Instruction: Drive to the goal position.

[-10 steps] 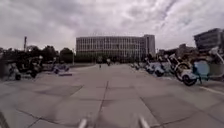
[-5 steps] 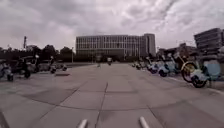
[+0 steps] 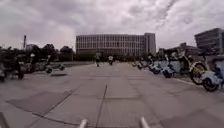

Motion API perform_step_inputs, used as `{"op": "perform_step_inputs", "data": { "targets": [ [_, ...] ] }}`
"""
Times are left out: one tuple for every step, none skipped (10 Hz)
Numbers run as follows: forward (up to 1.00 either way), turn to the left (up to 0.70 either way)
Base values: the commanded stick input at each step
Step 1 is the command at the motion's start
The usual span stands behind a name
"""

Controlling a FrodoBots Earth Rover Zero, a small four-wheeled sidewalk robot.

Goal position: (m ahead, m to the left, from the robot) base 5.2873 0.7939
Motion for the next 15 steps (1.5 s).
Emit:
{"op": "perform_step_inputs", "data": {
  "targets": [
    [0.7,0.0],
    [0.7,0.0],
    [0.7,0.0],
    [0.7,0.0],
    [0.7,0.0],
    [0.7,0.0],
    [0.7,0.0],
    [0.7,0.0],
    [0.7,0.0],
    [0.7,0.0],
    [0.7,0.0],
    [0.7,0.0],
    [0.7,0.0],
    [0.7,0.0],
    [0.7,0.0]
  ]
}}
